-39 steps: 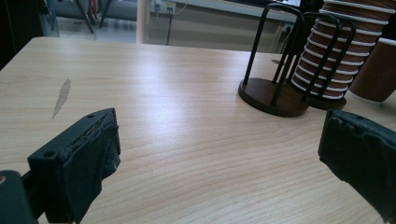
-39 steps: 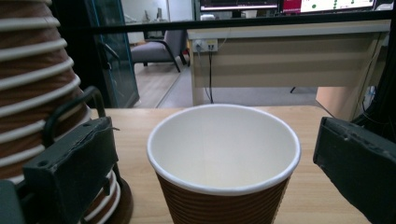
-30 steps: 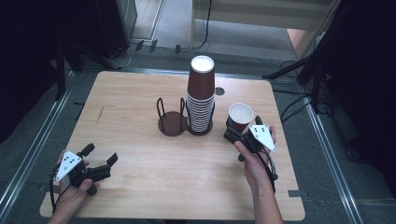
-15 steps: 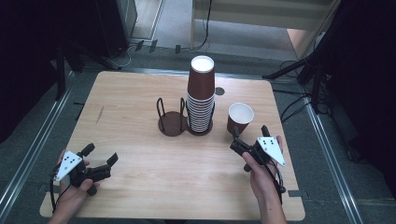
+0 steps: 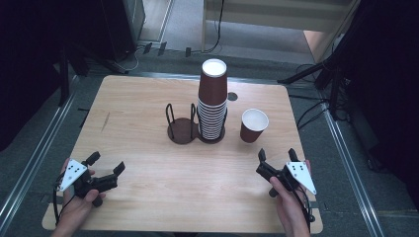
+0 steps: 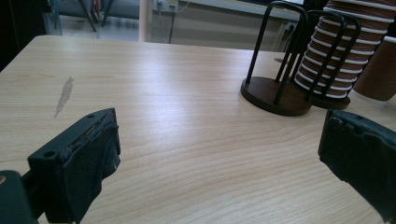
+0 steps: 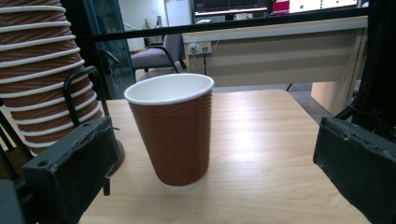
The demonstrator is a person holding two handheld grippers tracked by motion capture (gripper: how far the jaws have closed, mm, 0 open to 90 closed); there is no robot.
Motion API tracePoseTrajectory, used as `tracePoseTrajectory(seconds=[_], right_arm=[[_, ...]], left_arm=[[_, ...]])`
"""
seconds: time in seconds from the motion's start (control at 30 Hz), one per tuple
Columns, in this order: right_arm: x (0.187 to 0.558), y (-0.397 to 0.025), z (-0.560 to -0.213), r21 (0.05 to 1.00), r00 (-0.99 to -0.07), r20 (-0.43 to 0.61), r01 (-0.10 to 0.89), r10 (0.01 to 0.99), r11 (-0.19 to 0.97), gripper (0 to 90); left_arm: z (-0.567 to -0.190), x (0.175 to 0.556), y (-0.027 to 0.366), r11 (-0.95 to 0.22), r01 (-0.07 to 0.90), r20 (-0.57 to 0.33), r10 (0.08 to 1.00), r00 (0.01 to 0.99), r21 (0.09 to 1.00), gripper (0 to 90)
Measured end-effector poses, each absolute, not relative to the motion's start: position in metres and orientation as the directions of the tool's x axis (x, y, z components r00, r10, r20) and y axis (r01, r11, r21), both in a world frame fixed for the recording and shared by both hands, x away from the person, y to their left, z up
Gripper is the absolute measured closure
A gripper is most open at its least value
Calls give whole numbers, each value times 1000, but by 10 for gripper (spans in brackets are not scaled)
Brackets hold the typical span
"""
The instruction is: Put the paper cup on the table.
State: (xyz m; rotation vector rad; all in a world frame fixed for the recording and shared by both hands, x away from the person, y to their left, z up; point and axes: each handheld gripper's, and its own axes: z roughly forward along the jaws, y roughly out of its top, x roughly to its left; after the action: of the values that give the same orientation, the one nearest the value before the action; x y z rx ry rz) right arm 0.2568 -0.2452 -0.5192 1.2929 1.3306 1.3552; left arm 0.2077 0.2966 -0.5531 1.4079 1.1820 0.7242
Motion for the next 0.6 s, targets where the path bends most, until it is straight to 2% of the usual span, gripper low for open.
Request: tracePoseTrajectory(seconds=[0.6], right_arm=[[226, -288, -536, 986, -79, 118, 132, 990, -107, 0]], left_arm=[[-553, 208, 297, 105, 258, -186, 932, 312, 960, 0]])
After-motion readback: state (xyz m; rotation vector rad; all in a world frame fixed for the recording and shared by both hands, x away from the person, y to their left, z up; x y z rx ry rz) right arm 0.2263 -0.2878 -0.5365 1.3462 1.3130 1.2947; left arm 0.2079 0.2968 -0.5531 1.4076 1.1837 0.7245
